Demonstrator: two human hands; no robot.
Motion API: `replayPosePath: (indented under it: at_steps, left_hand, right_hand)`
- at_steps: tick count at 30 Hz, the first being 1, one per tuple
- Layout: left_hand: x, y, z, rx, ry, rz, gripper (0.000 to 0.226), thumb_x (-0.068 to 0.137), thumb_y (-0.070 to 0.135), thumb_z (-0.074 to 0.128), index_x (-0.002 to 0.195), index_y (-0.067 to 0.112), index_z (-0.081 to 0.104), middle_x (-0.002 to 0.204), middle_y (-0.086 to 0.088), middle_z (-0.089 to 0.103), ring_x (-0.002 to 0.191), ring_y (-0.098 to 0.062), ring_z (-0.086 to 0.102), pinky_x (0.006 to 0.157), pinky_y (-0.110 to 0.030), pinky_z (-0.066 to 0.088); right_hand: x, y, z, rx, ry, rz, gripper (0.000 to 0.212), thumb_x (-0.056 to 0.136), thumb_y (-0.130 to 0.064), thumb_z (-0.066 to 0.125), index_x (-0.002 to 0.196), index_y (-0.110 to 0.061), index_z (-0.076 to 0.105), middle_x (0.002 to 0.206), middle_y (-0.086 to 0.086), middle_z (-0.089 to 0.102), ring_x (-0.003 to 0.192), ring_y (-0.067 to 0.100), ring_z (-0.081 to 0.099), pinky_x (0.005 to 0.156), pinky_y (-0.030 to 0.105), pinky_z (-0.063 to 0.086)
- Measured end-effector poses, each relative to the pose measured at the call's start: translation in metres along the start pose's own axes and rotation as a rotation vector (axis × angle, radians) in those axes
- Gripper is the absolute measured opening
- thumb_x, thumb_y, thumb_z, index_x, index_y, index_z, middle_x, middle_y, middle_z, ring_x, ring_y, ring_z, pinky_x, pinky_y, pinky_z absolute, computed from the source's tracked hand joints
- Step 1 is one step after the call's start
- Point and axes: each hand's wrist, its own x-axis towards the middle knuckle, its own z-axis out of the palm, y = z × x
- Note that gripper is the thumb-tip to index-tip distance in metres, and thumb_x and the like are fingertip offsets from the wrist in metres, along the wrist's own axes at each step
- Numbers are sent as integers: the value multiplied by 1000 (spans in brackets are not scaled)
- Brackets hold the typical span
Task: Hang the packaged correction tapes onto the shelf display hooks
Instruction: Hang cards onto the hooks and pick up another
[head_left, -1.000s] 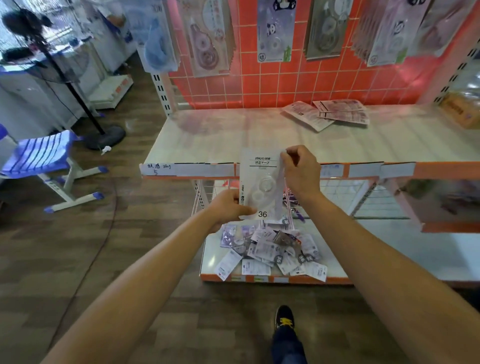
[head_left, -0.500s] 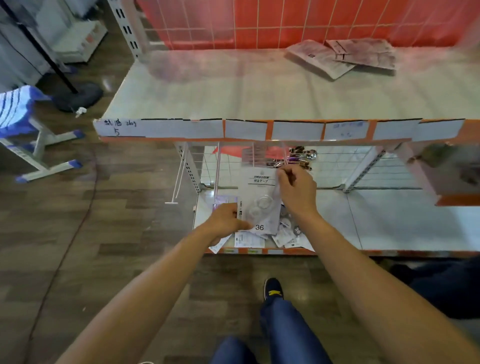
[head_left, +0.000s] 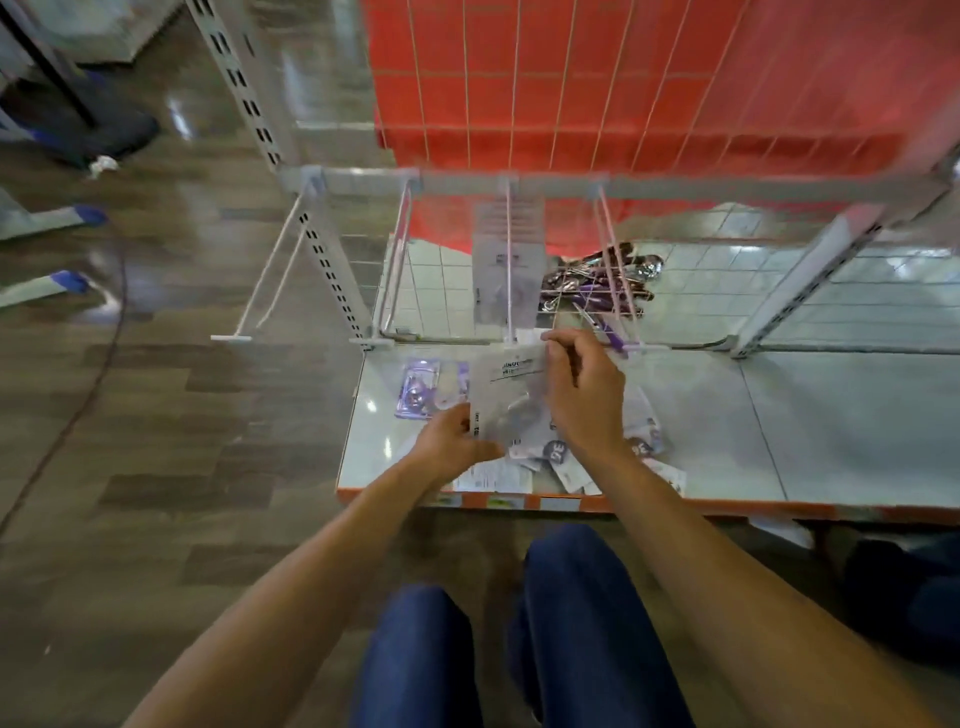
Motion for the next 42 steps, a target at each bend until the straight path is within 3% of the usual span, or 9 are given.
replayPosePath:
  at_steps: [4,9,12,17,21,25,34,39,42]
  left_hand:
    - [33,-25,13,0,28,114,38,81,11,75,115,19,59,95,4,67,91,-15,66,72,-22,54]
    - [61,-48,19,54,74,210,40,77,17,80,114,14,63,96,-4,71,89,-20,69,83,-41,58]
    - [70,-57,15,-14,97,248,38,76,10,79,110,14,63,97,-2,71,90,-17,69,80,-32,58]
    - [73,-61,8,-22,109,336,35,78,4,76,103,24,61,93,5,71,86,-10,69,76,-22,55]
    - [80,-58,4,2,124,395,34,77,7,78,99,28,62,94,3,73,88,-13,70,80,-28,56]
    - [85,-54,2,36,118,424,32,77,11,78,94,32,61,90,6,72,84,-10,70,78,-26,56]
    - [103,-49,5,85,152,461,31,76,17,80,90,36,59,88,10,71,86,-10,69,84,-35,57]
    - [108,-50,3,54,165,476,34,77,11,77,89,37,58,86,14,70,87,-7,68,80,-25,53]
    - [111,-52,1,34,162,467,37,77,8,77,88,38,59,83,16,70,84,-7,69,81,-27,53]
  right_hand:
    - [-7,27,14,103,87,-133,10,96,-13,51,97,-17,60,84,-14,58,77,-7,58,63,7,45]
    - [-3,52,34,136,130,-223,11,95,-17,50,96,-23,59,78,-20,58,70,-3,56,62,13,42]
    - [2,59,44,174,163,-275,11,94,-14,51,95,-21,59,74,-20,56,67,-8,54,60,9,38]
    - [12,68,57,232,235,-351,11,94,-13,51,95,-21,59,82,-16,58,74,-2,55,70,22,46]
    - [19,68,58,247,265,-389,11,94,-11,52,94,-19,59,78,-20,56,71,-5,53,68,14,41]
    - [28,70,59,250,251,-363,10,95,-10,52,94,-13,61,73,-19,53,65,-7,52,61,9,36]
    - [38,78,60,270,278,-417,12,95,-7,52,98,-6,63,73,-18,52,62,-7,52,58,6,35]
    - [44,81,62,285,267,-459,14,94,-8,51,98,-4,64,79,-17,56,65,-4,53,63,10,35]
    - [47,84,65,285,272,-457,14,94,-9,51,96,-5,64,77,-18,54,63,-5,51,62,8,32]
